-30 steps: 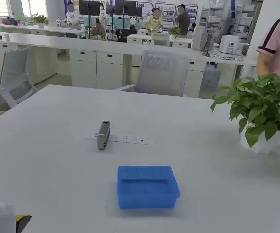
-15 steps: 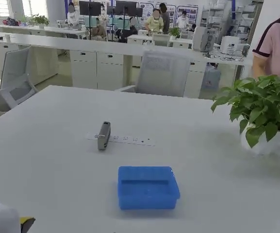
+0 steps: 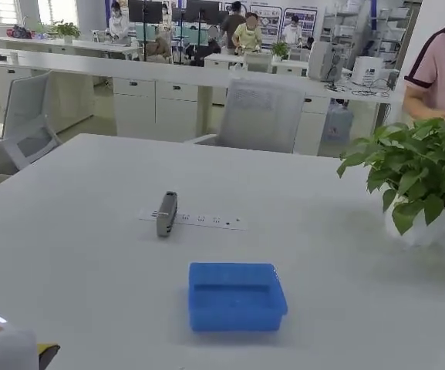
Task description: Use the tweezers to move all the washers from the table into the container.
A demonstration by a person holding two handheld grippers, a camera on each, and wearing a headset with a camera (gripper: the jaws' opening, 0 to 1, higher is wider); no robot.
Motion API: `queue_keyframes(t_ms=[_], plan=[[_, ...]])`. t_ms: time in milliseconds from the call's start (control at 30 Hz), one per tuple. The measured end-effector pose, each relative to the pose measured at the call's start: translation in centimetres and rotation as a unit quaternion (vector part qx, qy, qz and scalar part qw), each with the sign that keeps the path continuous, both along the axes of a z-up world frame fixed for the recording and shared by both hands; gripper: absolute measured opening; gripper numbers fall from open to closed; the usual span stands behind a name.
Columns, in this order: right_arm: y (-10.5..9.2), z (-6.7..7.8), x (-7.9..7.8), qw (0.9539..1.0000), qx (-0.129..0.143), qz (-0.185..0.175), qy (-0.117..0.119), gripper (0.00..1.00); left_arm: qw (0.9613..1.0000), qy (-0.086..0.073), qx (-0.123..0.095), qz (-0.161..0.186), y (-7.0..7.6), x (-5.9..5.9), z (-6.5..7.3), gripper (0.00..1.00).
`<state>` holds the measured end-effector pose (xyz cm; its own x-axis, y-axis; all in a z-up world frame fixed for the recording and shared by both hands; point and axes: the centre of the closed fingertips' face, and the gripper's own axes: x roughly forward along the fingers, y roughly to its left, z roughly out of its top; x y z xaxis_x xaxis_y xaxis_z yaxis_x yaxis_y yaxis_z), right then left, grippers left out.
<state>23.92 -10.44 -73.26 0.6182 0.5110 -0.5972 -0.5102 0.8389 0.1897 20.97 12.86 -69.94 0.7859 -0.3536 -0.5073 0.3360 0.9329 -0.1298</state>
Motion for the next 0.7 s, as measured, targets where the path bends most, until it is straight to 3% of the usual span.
queue_keyframes(t_ms=[700], plan=[[0.09, -0.14, -0.04, 1.0, 0.002, -0.001, -0.002, 0.77, 0.9999, 0.003, 0.008, -0.009, -0.32, 0.27, -0.06, 0.99]])
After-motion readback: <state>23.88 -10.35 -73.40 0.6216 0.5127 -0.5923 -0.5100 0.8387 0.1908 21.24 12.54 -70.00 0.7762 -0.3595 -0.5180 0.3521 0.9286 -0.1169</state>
